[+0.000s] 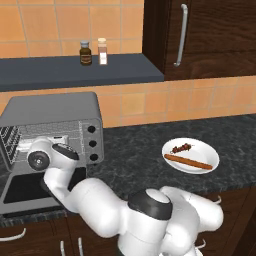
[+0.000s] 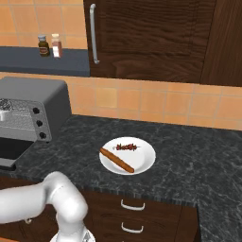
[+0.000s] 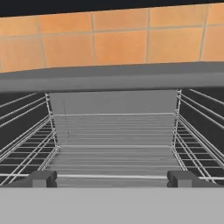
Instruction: Pick up the kebab skewer and baguette bread, and place them inside the toaster oven. Close the toaster oven door and start by setting the timer.
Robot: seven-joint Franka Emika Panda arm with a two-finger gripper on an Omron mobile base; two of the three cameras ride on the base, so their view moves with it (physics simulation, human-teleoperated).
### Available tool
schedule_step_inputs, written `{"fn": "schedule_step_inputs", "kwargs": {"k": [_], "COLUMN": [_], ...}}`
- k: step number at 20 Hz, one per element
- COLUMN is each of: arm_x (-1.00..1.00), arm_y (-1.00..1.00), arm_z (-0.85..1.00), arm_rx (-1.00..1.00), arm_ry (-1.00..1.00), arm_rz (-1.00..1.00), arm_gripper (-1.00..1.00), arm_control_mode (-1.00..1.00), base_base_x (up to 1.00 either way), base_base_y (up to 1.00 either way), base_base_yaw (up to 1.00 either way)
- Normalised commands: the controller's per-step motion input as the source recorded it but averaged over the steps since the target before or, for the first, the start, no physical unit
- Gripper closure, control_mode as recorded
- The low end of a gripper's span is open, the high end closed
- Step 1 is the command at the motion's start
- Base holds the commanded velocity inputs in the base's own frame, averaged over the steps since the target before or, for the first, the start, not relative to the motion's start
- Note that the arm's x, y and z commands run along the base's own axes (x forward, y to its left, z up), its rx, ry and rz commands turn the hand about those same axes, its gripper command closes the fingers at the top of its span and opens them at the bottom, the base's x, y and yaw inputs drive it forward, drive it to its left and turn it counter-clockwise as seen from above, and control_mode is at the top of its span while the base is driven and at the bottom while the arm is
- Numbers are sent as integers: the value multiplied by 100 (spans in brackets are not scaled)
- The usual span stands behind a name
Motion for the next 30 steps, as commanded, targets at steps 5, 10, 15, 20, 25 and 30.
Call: {"fn": "schedule_step_inputs", "kwargs": {"k": [5, 10, 15, 20, 25, 30], "arm_x": [52, 24, 45, 42, -7, -92], "arm_y": [1, 8, 0, 0, 0, 0], "arm_z": [-2, -37, 0, 0, -27, -65], "arm_rx": [0, 0, 0, 0, 0, 0], "arm_ry": [0, 3, 0, 6, 22, 22], "arm_rz": [0, 0, 0, 0, 0, 0], "arm_gripper": [-100, -100, -100, -100, -100, -100], "arm_control_mode": [-100, -100, -100, -100, -100, -100], "base_base_x": [0, 0, 0, 0, 0, 0], "base_base_y": [0, 0, 0, 0, 0, 0], "base_base_yaw": [0, 0, 0, 0, 0, 0]}}
